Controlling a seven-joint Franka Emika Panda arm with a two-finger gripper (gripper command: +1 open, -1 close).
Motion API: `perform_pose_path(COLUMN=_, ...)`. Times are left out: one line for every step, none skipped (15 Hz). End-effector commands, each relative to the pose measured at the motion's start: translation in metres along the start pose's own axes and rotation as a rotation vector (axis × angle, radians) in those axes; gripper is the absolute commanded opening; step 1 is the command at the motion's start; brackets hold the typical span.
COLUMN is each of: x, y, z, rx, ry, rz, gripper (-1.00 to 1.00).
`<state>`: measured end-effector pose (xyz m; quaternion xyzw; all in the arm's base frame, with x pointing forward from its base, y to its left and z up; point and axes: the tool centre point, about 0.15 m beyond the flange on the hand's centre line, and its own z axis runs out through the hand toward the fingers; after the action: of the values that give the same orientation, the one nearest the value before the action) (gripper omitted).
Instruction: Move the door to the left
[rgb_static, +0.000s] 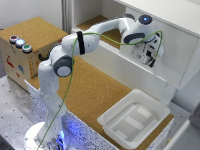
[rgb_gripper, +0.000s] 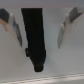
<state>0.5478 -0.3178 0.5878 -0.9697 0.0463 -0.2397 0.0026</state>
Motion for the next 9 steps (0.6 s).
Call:
perform_pose_path(x=0.027, y=0.009, z=0.006, rx=0.009, ry=-0.047, rz=0.016, gripper=-1.0)
perform_pose_path(x=0.028, y=0.004, z=0.006, rx=-0.001, ry=-0.045, rz=0.015, gripper=-1.0)
perform_pose_path(x=0.028, y=0.002, z=0.007, rx=-0.006, ry=-0.045, rz=0.013, gripper=-1.0)
perform_pose_path(x=0.027, y=0.0, z=0.008, rx=-0.017, ry=-0.044, rz=0.015, gripper=-1.0)
perform_pose_path(x=0.024, y=-0.001, z=0.011, rx=-0.013, ry=-0.046, rz=0.02, gripper=-1.0)
perform_pose_path(x=0.022, y=-0.003, z=0.014, rx=-0.023, ry=-0.045, rz=0.026, gripper=-1.0)
perform_pose_path(x=0.019, y=-0.005, z=0.018, rx=-0.021, ry=-0.048, rz=0.03, gripper=-1.0)
perform_pose_path(x=0.017, y=-0.01, z=0.021, rx=-0.031, ry=-0.045, rz=0.042, gripper=-1.0)
perform_pose_path(x=0.014, y=-0.016, z=0.022, rx=-0.047, ry=-0.037, rz=0.051, gripper=-1.0)
